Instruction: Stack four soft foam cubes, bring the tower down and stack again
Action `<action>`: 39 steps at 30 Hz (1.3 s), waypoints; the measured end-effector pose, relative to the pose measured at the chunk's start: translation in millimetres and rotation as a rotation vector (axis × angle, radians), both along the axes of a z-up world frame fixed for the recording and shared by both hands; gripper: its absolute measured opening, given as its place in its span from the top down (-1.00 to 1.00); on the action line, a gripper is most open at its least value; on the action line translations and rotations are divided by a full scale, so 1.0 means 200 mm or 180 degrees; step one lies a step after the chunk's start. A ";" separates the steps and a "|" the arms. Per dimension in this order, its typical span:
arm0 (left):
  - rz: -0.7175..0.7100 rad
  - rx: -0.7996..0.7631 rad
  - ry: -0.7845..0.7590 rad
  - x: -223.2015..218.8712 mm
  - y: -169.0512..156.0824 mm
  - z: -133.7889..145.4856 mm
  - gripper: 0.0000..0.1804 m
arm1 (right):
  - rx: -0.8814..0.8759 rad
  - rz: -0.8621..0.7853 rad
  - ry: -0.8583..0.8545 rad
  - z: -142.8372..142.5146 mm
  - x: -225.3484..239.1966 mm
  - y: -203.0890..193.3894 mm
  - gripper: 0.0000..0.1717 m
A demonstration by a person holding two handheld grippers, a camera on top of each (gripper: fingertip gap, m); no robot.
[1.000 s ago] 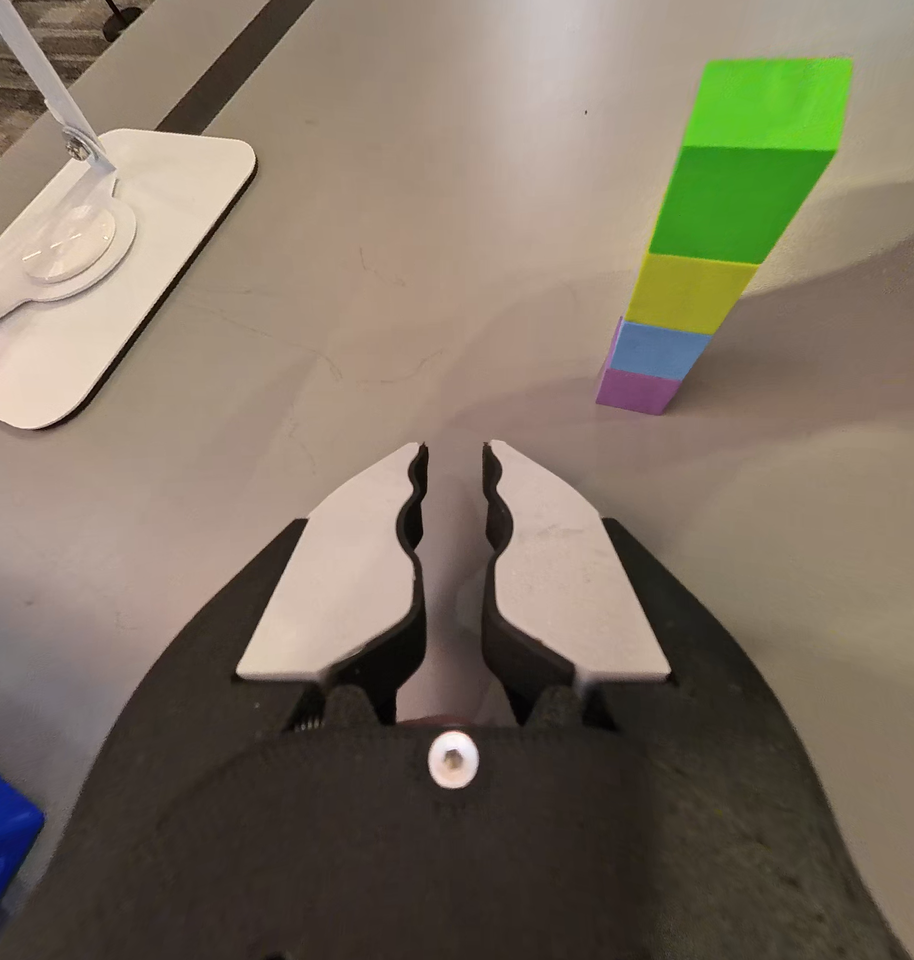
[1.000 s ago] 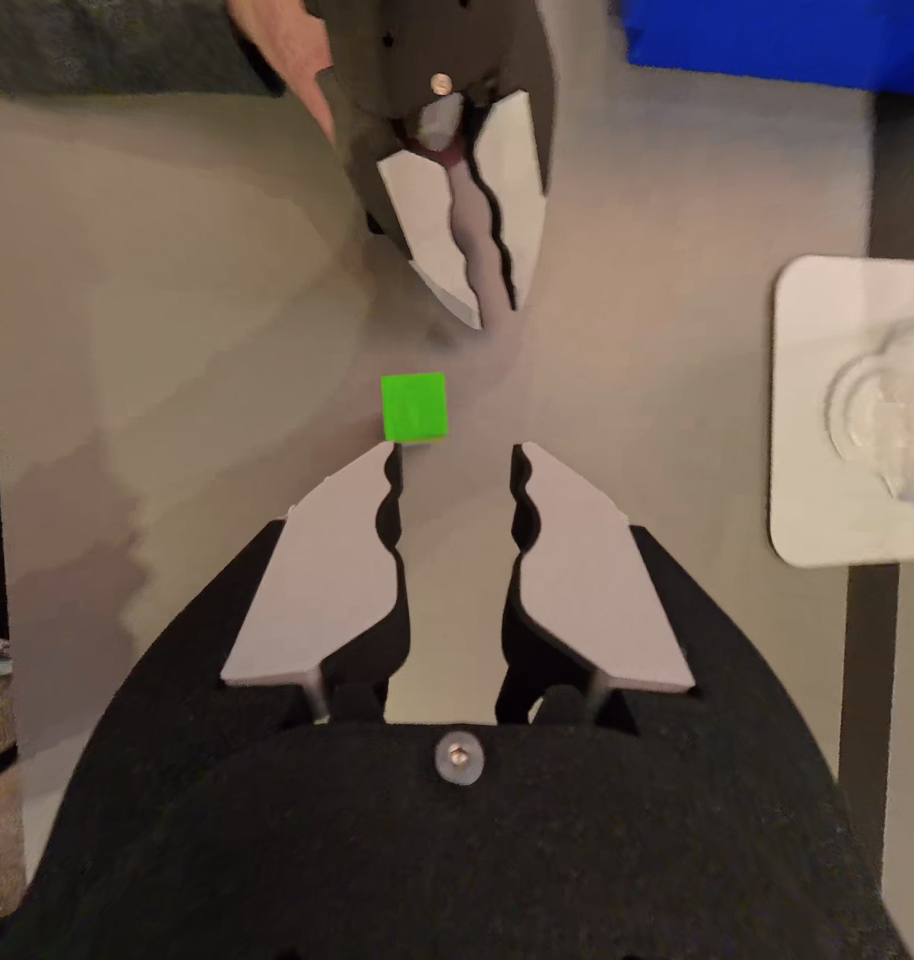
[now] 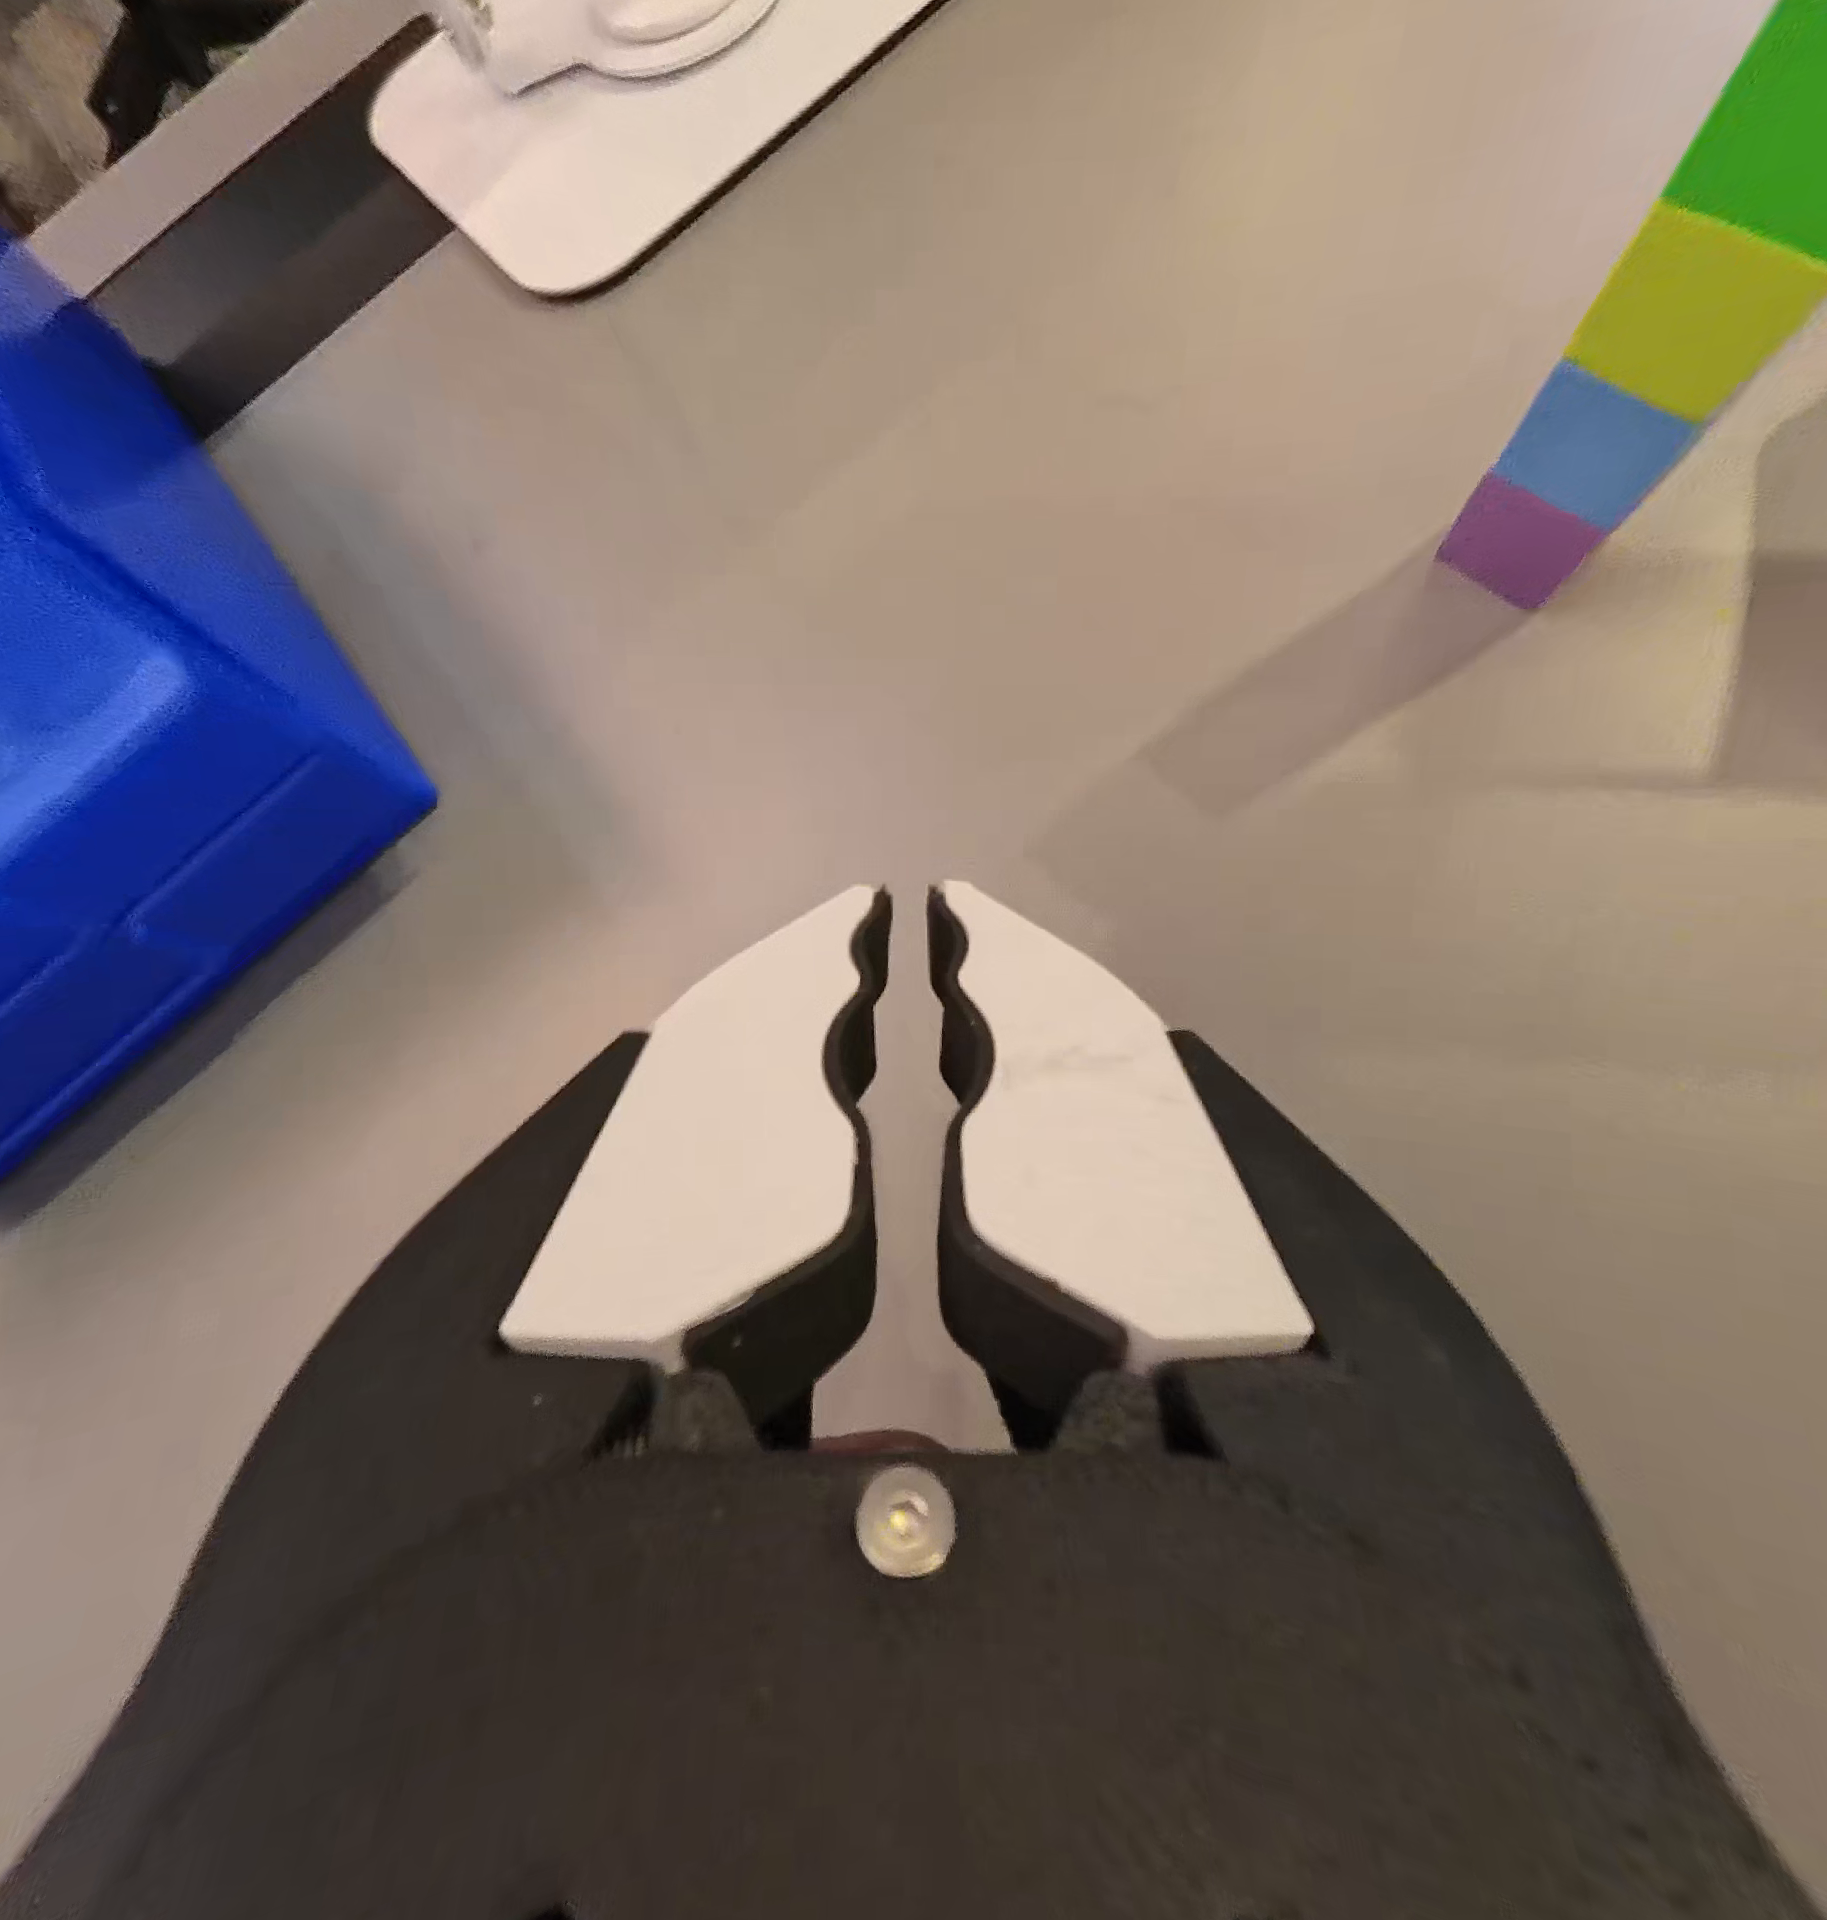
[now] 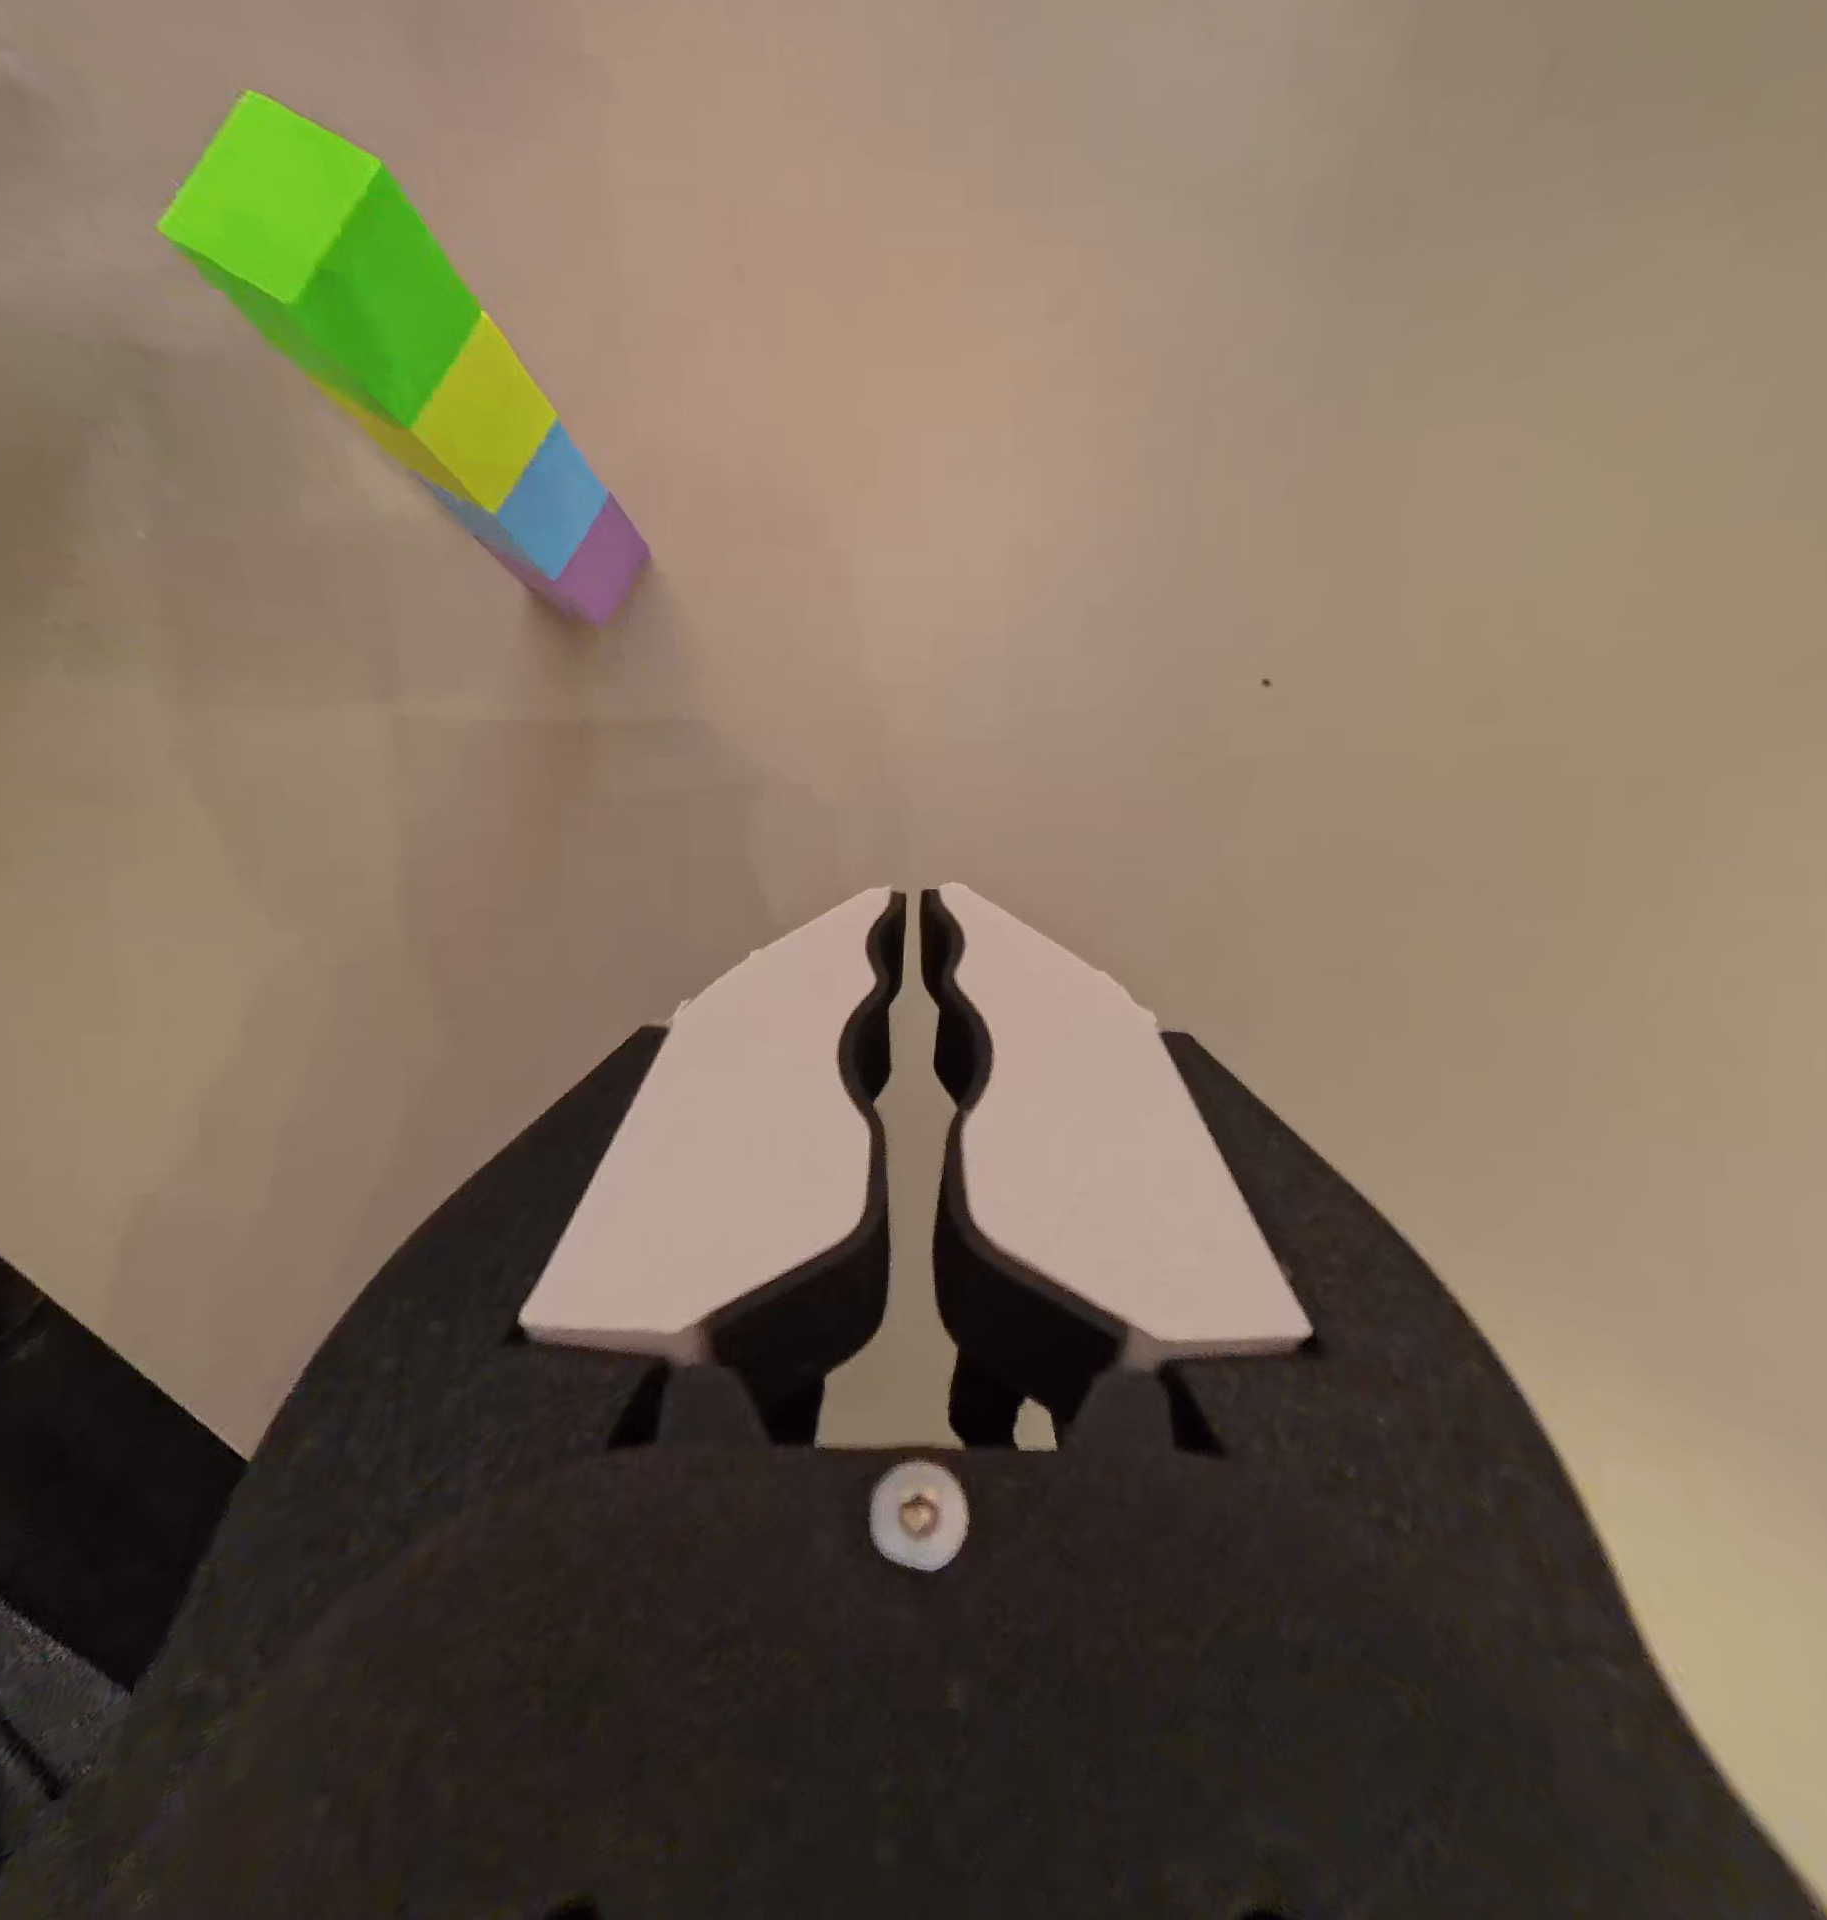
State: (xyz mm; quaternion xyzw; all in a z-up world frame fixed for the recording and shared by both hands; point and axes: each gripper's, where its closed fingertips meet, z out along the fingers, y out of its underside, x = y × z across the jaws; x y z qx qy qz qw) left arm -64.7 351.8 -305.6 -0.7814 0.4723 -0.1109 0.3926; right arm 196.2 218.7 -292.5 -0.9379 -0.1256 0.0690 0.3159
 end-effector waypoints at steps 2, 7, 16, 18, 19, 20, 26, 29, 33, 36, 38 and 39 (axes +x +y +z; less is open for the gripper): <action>0.0092 -0.0080 -0.0121 -0.06 -0.04 0.00 0.93 | 0.0015 -0.0095 0.0025 -0.02 0.02 -0.01 0.96; 0.0261 -0.0215 -0.0152 -0.16 -0.08 -0.05 0.96 | -0.0027 -0.0244 -0.0021 -0.12 0.03 -0.03 0.94; 0.0584 -0.0311 -0.0021 -0.27 0.01 -0.14 1.00 | -0.0091 -0.0435 -0.0096 -0.17 0.08 -0.01 1.00; 0.0649 -0.0316 0.0013 -0.29 0.03 -0.16 1.00 | -0.0155 -0.0510 -0.0078 -0.19 0.11 -0.01 1.00; 0.0665 -0.0336 0.0004 -0.30 0.04 -0.16 1.00 | -0.0176 -0.0554 -0.0053 -0.19 0.12 -0.01 1.00; 0.0675 -0.0356 -0.0020 -0.30 0.04 -0.16 1.00 | -0.0201 -0.0604 -0.0020 -0.20 0.14 -0.01 1.00; 0.0829 -0.0370 -0.0121 -0.39 0.10 -0.11 1.00 | -0.0324 -0.0901 -0.0020 -0.20 0.27 0.00 1.00; 0.0929 -0.0411 -0.0234 -0.45 0.13 -0.08 1.00 | -0.0400 -0.1015 0.0016 -0.22 0.33 -0.01 1.00; 0.1031 -0.0416 -0.0216 -0.54 0.15 -0.08 1.00 | -0.0467 -0.1097 0.0031 -0.23 0.37 -0.02 1.00; 0.1076 -0.0455 -0.0334 -0.56 0.16 -0.07 1.00 | -0.0467 -0.1089 0.0054 -0.23 0.36 -0.01 1.00; 0.1115 -0.0436 -0.0328 -0.58 0.17 -0.08 1.00 | -0.0470 -0.1049 0.0070 -0.22 0.32 0.00 1.00; 0.1108 -0.0410 -0.0240 -0.59 0.17 -0.09 1.00 | -0.0494 -0.1039 0.0074 -0.23 0.31 0.01 1.00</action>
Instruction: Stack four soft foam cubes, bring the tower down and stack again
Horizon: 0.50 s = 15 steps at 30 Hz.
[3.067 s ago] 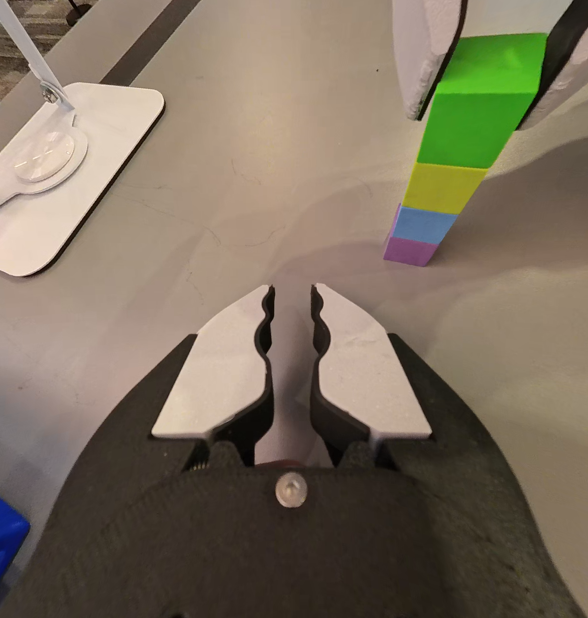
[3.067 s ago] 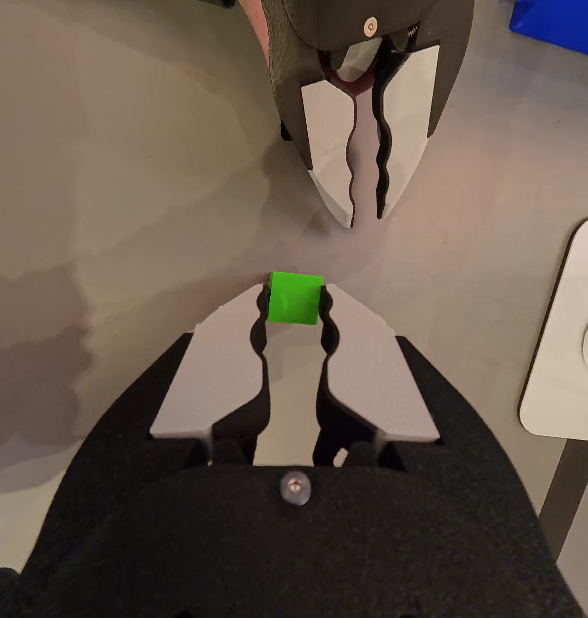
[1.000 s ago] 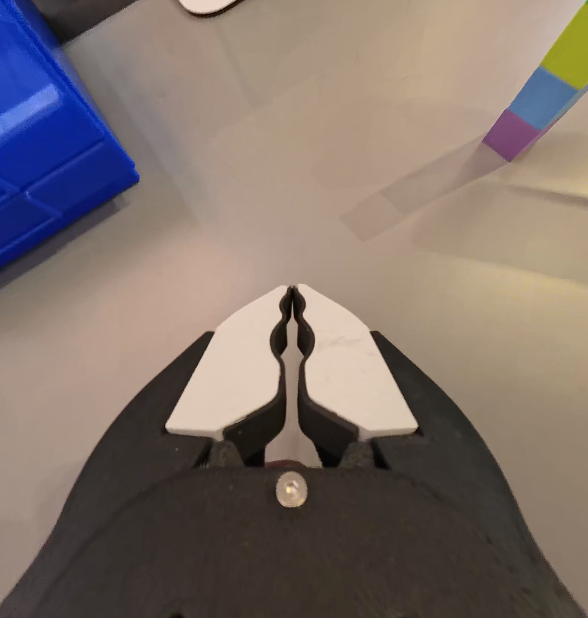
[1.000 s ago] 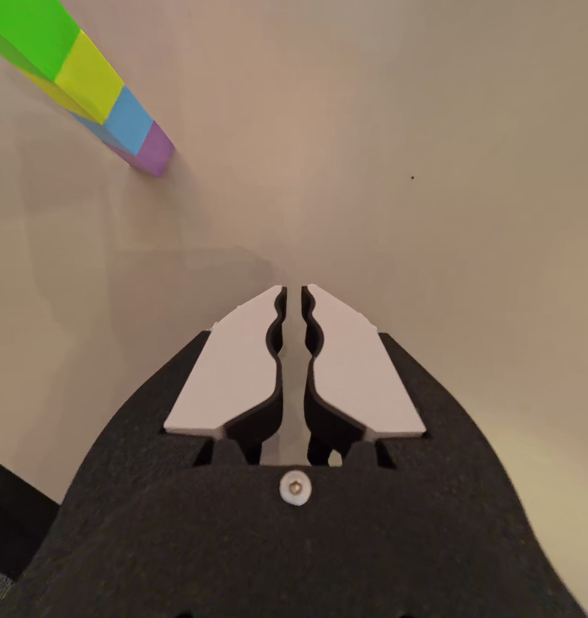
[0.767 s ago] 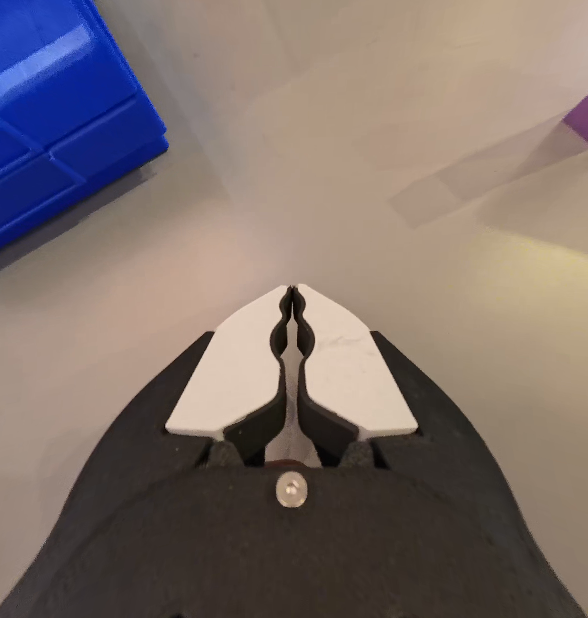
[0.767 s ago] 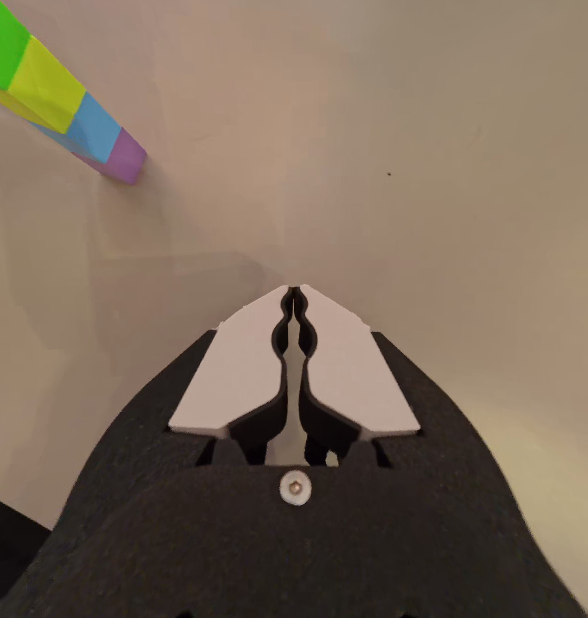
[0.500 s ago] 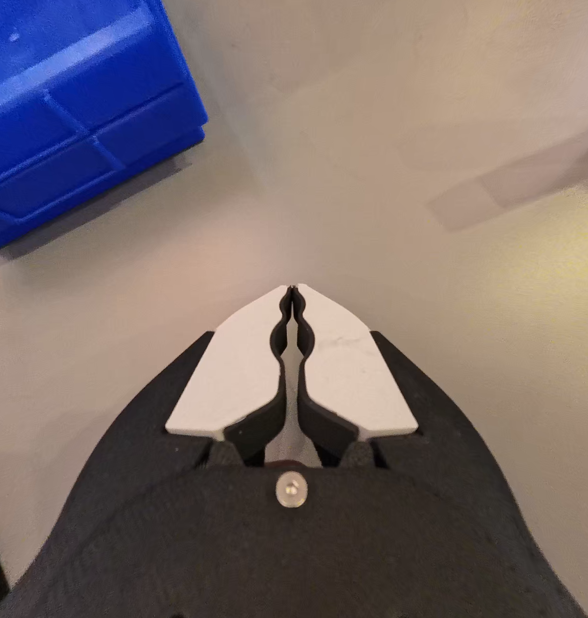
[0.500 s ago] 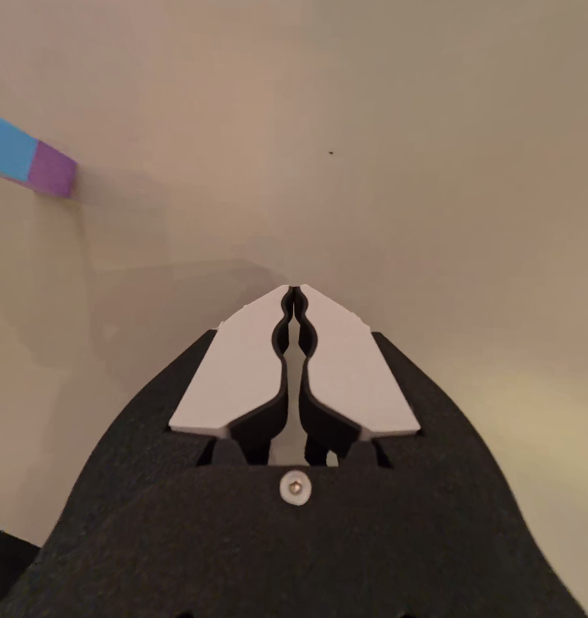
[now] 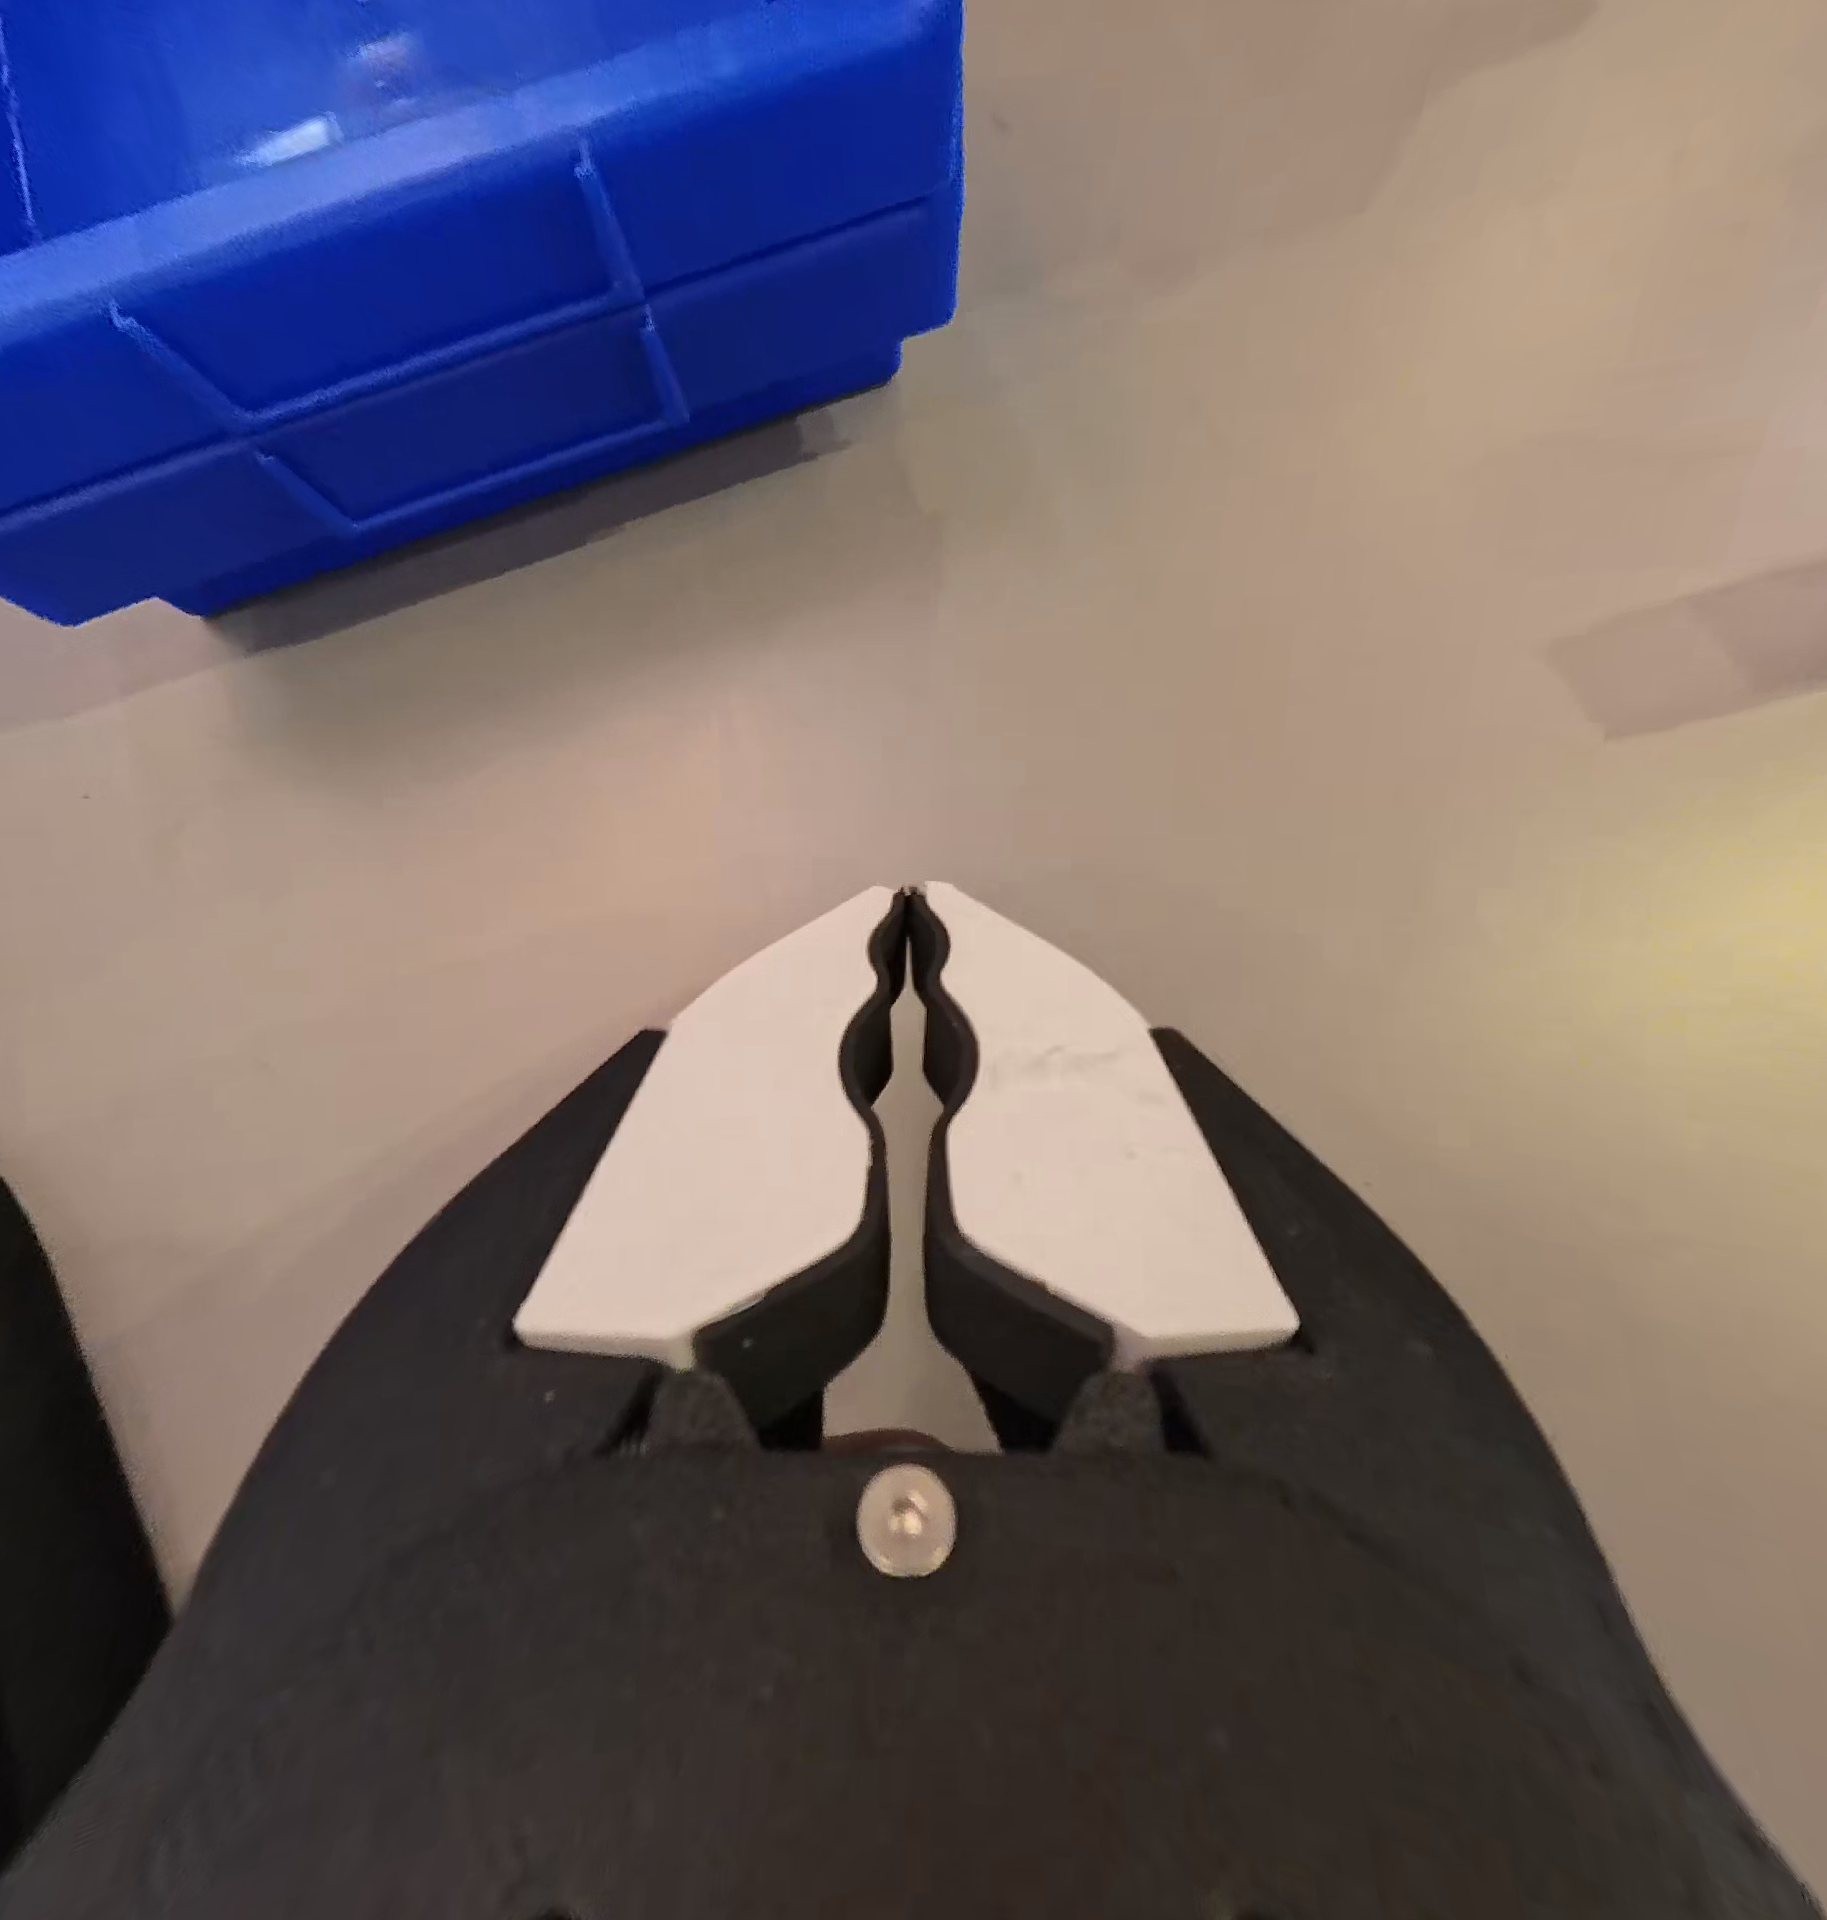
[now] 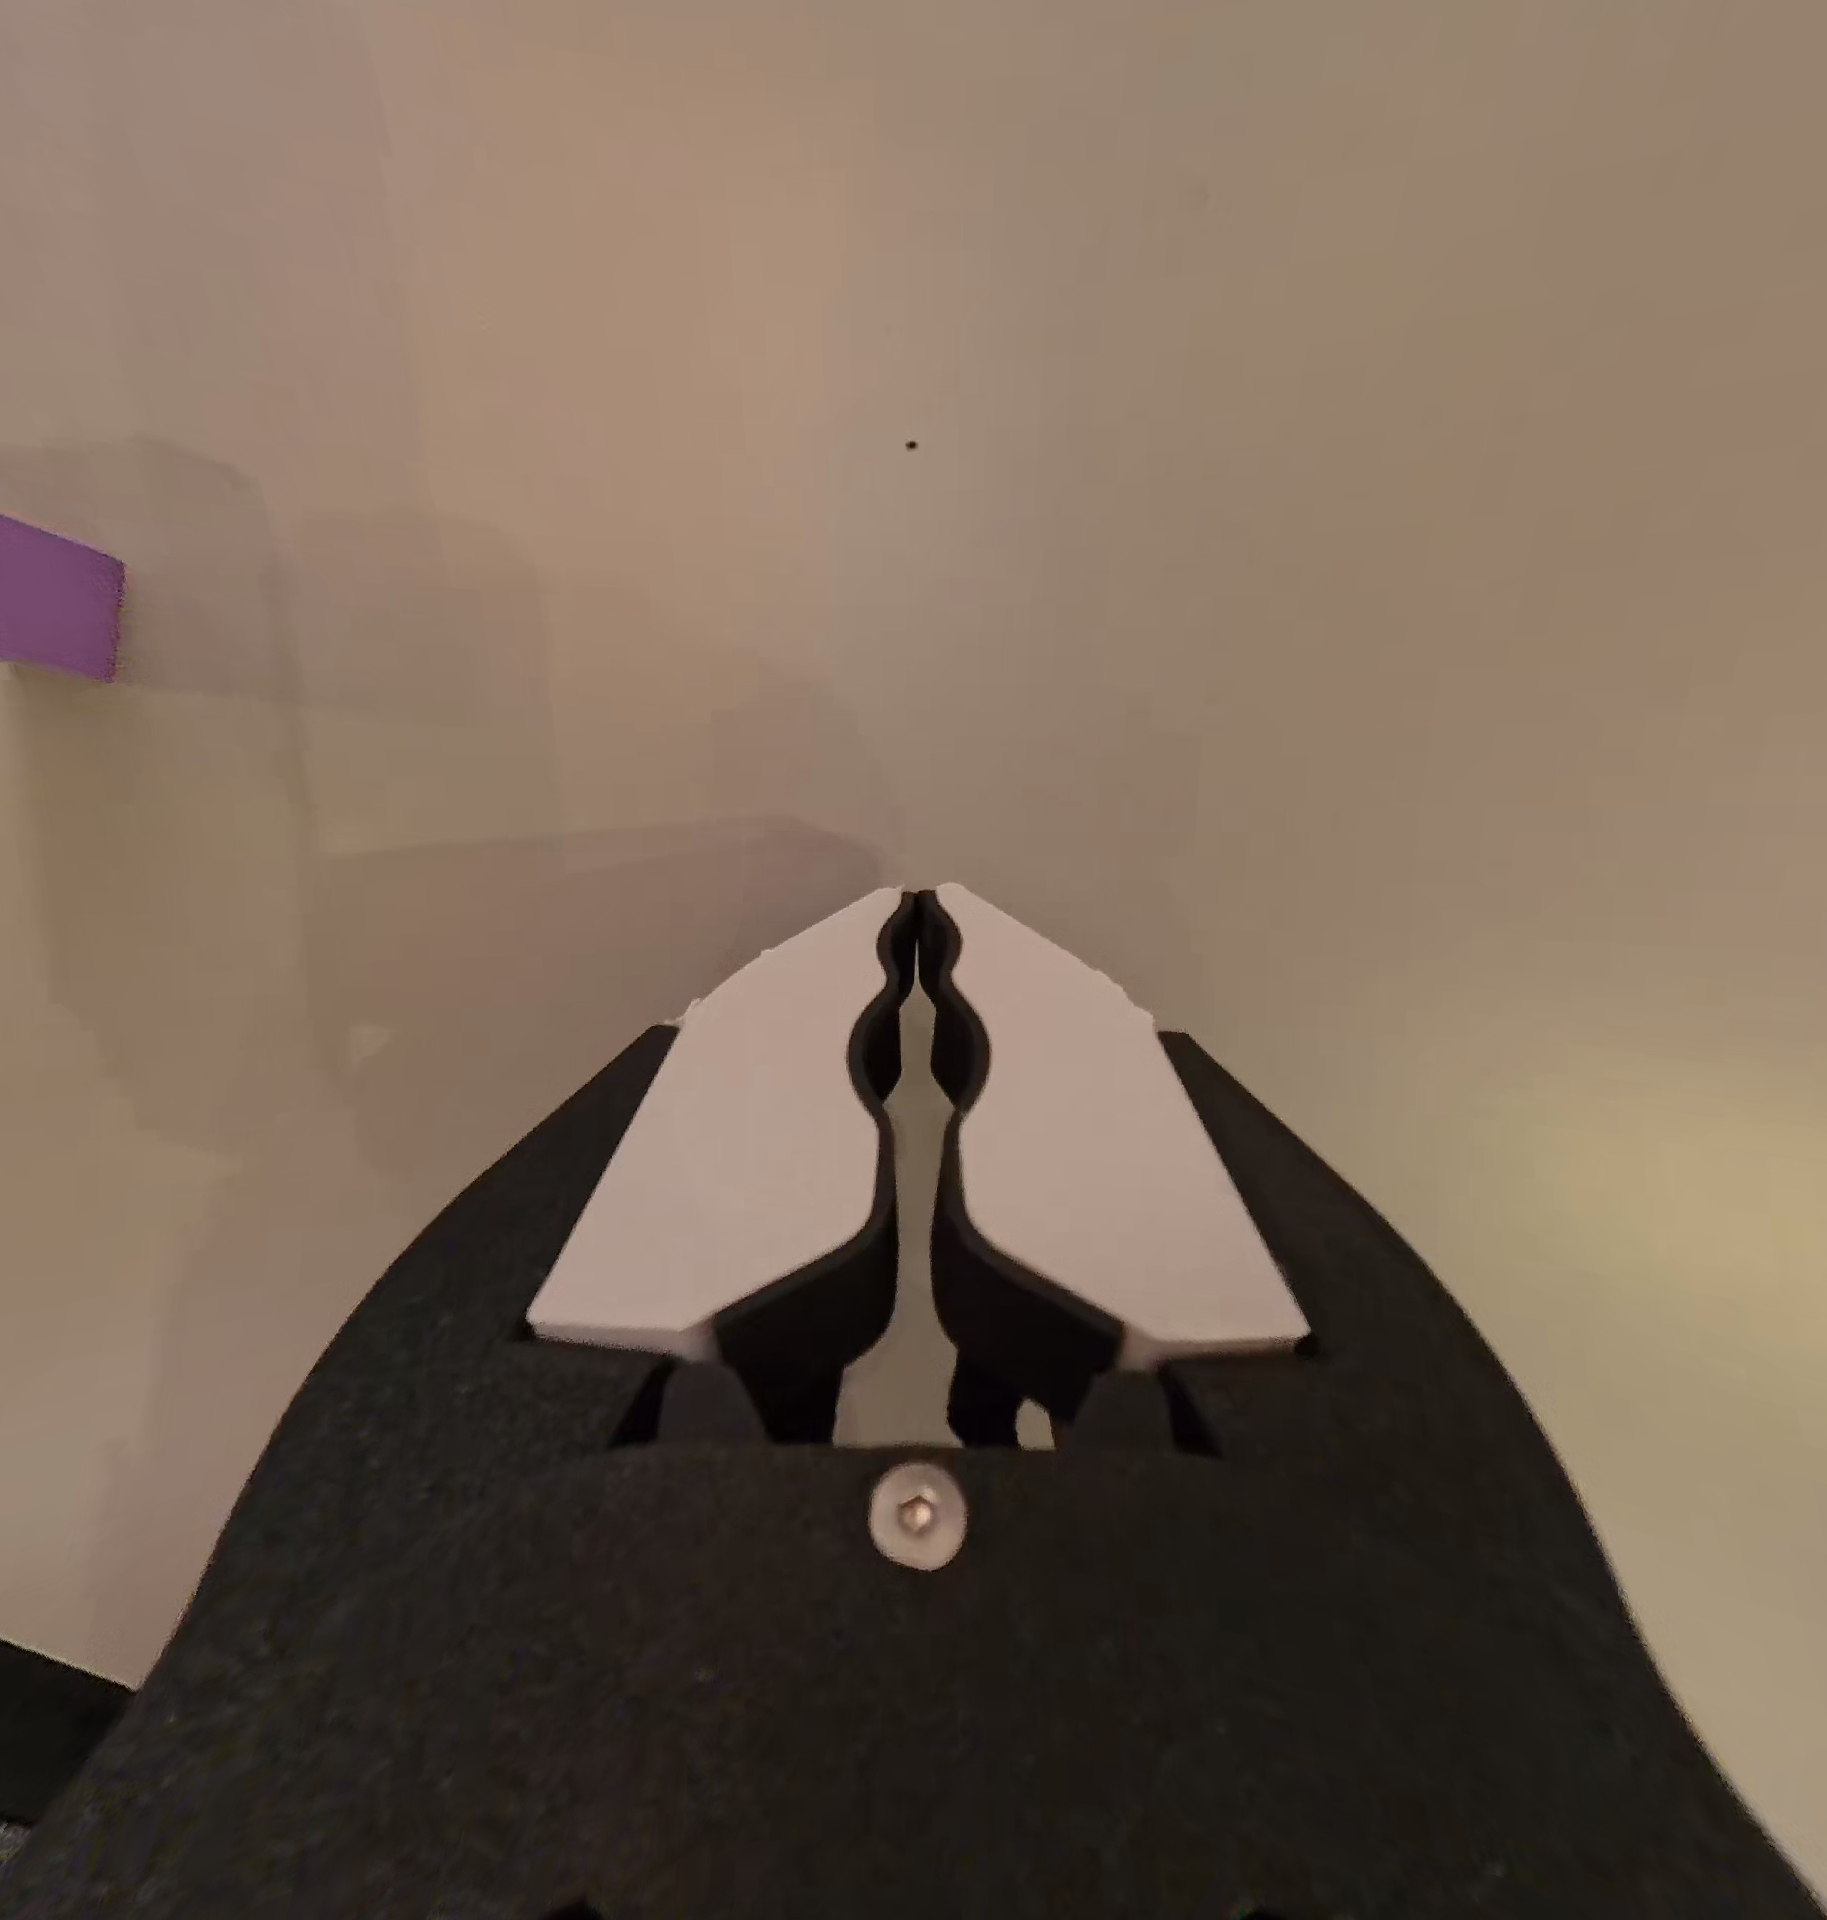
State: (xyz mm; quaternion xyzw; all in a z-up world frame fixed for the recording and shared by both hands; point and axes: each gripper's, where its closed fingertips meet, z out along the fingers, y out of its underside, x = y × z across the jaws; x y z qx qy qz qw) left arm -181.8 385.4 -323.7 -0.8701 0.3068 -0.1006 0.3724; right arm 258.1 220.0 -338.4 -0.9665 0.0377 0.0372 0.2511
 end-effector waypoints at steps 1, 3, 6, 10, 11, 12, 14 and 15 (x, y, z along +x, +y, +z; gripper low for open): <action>-0.0017 0.0010 0.0057 0.00 0.00 -0.01 1.00 | -0.0020 -0.0005 -0.0005 -0.01 -0.01 0.00 1.00; -0.0025 -0.0008 0.0064 0.00 0.00 -0.03 1.00 | -0.0051 -0.0028 0.0044 -0.01 -0.03 0.02 1.00; -0.0027 -0.0027 0.0075 0.00 0.00 -0.04 1.00 | -0.0101 -0.0024 0.0063 -0.02 -0.06 0.04 1.00; 0.0001 0.0004 0.0029 -0.01 0.00 -0.02 1.00 | -0.0187 0.0049 0.0115 -0.02 -0.17 0.09 1.00; 0.0016 0.0008 0.0019 -0.02 0.01 -0.01 1.00 | -0.0200 0.0073 0.0103 -0.02 -0.20 0.11 1.00; 0.0028 0.0011 0.0009 -0.03 0.01 -0.01 1.00 | -0.0210 0.0098 0.0104 -0.02 -0.24 0.14 1.00; 0.0054 0.0020 -0.0027 -0.05 0.02 0.00 1.00 | -0.0258 0.0168 0.0143 -0.03 -0.34 0.19 1.00; 0.0063 0.0021 -0.0034 -0.05 0.03 0.00 1.00 | -0.0285 0.0203 0.0167 -0.04 -0.40 0.23 1.00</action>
